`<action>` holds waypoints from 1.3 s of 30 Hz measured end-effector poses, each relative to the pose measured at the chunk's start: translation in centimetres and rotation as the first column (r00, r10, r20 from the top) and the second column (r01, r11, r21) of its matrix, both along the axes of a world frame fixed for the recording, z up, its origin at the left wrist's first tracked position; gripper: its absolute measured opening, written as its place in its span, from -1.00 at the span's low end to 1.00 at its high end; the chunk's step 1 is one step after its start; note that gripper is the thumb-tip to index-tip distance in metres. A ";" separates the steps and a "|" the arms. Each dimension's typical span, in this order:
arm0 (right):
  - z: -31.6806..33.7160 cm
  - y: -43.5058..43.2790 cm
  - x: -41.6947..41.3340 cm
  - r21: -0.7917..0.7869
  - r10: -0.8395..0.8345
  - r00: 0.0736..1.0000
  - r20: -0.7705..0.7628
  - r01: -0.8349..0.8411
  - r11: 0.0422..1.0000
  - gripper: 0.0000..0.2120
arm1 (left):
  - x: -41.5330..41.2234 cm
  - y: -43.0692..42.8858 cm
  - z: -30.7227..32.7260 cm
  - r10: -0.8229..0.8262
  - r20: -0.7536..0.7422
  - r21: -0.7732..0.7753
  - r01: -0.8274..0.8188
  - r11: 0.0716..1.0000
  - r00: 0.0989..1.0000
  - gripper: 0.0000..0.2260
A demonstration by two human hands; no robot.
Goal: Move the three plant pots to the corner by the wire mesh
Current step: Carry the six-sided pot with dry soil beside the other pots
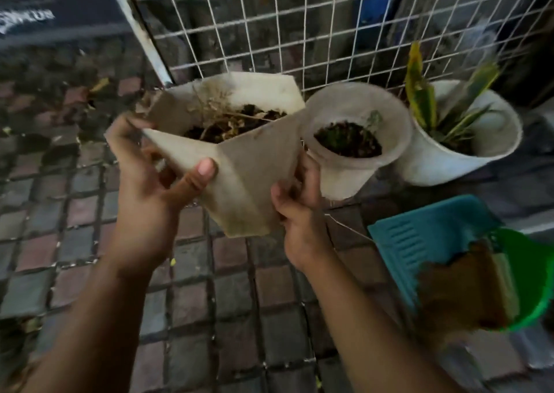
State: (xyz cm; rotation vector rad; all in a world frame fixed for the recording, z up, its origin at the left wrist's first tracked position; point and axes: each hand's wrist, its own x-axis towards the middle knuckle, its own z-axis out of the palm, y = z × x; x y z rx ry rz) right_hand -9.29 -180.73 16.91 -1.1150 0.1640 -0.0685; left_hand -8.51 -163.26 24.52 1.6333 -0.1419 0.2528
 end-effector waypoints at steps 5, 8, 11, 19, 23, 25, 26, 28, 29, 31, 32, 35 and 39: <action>-7.5 0.5 3.3 0.006 0.080 0.996 0.049 -0.081 0.997 -0.32 | 2.4 0.8 -8.3 0.081 0.017 -0.044 -0.080 0.996 0.997 -0.36; -10.1 0.3 5.5 0.003 0.126 0.989 0.078 -0.127 0.992 -0.42 | 3.9 0.7 -11.4 0.131 0.017 -0.103 -0.129 0.986 0.991 -0.47; -11.9 0.4 6.6 -0.009 0.113 0.988 0.100 -0.113 0.994 -0.53 | 5.7 0.5 -12.9 0.082 0.032 -0.121 -0.078 0.990 0.996 -0.45; -13.3 -1.5 6.3 -0.184 0.157 0.986 0.061 -0.143 0.972 -0.51 | 7.9 1.0 -14.9 0.015 0.033 -0.063 -0.013 0.998 0.999 -0.49; -15.5 -2.8 6.4 -0.263 0.193 0.981 0.032 -0.178 0.948 -0.53 | 6.5 0.9 -18.5 0.019 -0.051 -0.113 -0.025 0.993 0.999 -0.44; -16.8 -3.0 6.2 -0.239 0.190 0.982 -0.009 -0.187 0.953 -0.55 | 6.1 0.6 -19.6 0.011 -0.105 -0.139 -0.026 0.990 0.994 -0.42; -17.3 -3.0 6.0 -0.214 0.189 0.981 -0.044 -0.194 0.957 -0.54 | 6.0 0.6 -19.9 0.010 -0.120 -0.135 -0.027 0.990 0.993 -0.42; -18.2 -2.5 5.6 -0.162 0.184 0.977 -0.104 -0.199 0.967 -0.53 | 5.8 0.7 -20.3 0.011 -0.137 -0.099 -0.025 0.995 0.990 -0.39; -18.5 -2.1 5.4 -0.145 0.177 0.976 -0.124 -0.194 0.970 -0.53 | 5.8 0.8 -20.6 0.014 -0.140 -0.096 -0.027 0.995 0.990 -0.39; -19.0 -1.4 5.2 -0.137 0.145 0.978 -0.148 -0.166 0.977 -0.51 | 5.5 1.2 -21.5 0.021 -0.130 -0.125 -0.038 0.992 0.991 -0.35; -19.2 -1.0 5.1 -0.136 0.129 0.979 -0.155 -0.151 0.979 -0.51 | 5.4 1.3 -21.9 0.036 -0.122 -0.133 -0.052 0.990 0.992 -0.35; -19.8 -0.4 5.2 -0.137 0.114 0.978 -0.177 -0.140 0.981 -0.53 | 5.1 1.5 -22.8 0.078 -0.117 -0.143 -0.095 0.985 0.990 -0.39; -19.9 0.0 5.8 -0.083 0.099 0.984 -0.148 -0.112 0.990 -0.58 | 6.2 1.8 -22.9 0.098 -0.124 -0.120 -0.113 0.986 0.987 -0.40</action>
